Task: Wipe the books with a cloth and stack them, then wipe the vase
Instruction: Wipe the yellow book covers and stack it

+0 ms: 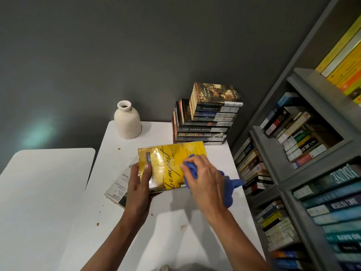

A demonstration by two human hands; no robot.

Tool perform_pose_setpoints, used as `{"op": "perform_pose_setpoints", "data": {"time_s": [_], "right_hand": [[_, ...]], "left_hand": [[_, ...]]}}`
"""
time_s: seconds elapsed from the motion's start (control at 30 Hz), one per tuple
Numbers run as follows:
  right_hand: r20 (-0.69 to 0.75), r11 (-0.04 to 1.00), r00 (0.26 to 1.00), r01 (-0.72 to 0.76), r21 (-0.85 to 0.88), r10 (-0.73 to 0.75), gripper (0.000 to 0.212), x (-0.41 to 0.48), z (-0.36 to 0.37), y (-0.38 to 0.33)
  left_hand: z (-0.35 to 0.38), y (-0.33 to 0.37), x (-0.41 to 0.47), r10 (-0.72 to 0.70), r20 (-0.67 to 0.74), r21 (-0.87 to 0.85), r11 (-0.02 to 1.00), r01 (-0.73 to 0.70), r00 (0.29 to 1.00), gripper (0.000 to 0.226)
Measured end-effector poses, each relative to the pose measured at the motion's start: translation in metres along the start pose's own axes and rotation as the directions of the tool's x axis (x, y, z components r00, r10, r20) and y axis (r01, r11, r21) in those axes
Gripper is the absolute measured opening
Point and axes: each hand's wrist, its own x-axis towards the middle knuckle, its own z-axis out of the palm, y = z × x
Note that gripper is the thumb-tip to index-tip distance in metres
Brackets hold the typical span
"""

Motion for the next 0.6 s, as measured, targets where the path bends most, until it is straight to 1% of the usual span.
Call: {"op": "perform_pose_setpoints", "data": {"time_s": [0.03,0.1,0.17,0.23,0.3,0.37,0.43,0.5,0.53,0.6], "right_hand": [[0.036,1.000,0.999,0.022,0.016,-0.023,0.015,-0.004,0.001,-0.004],[0.068,1.000,0.998,-0.006,0.014,0.005,0.017,-0.005,-0.004,0.005],[0.034,0.996,0.995,-0.092,-0.017,0.093,0.019,0.003,-0.014,0.023],[-0.008,0.992,0.992,-0.129,-0.016,0.129,0.019,0.009,-0.020,0.029],[0.052,0.995,0.993,-0.100,-0.022,0.101,0.018,0.007,-0.017,0.014],[0.128,0.999,0.991,-0.036,-0.009,0.037,0.018,-0.003,-0.013,0.001],[0.147,1.000,0.989,-0.012,0.005,0.011,0.016,-0.002,-0.017,0.006],[0.123,0.998,0.991,-0.058,0.001,0.058,0.015,0.015,-0.026,0.021],[0.079,0.996,0.994,-0.082,0.015,0.081,0.015,0.025,-0.030,0.026],[0.016,0.997,0.997,-0.070,0.031,0.069,0.015,0.036,-0.031,0.023]], "left_hand": [[0.000,0.001,0.000,0.005,0.000,0.003,1.000,-0.005,1.000,0.017],[-0.002,0.004,0.000,0.018,0.007,0.014,1.000,-0.018,1.000,0.020],[-0.004,0.004,-0.001,0.014,0.017,0.032,0.999,-0.015,1.000,0.025],[-0.004,0.003,-0.002,0.009,0.014,0.039,0.999,-0.009,1.000,0.030],[-0.002,0.002,-0.002,0.003,0.009,0.048,0.999,-0.003,1.000,0.034],[-0.001,0.003,-0.001,0.009,0.014,0.047,0.999,-0.010,1.000,0.031],[-0.004,0.005,0.000,0.005,0.026,0.043,0.999,-0.006,1.000,0.031],[-0.006,0.006,0.000,-0.006,0.044,0.033,0.999,0.005,0.999,0.031],[-0.006,0.007,-0.001,-0.015,0.054,0.028,1.000,0.013,0.998,0.030],[-0.002,0.008,-0.002,-0.026,0.075,0.024,0.999,0.024,0.997,0.025]]}}
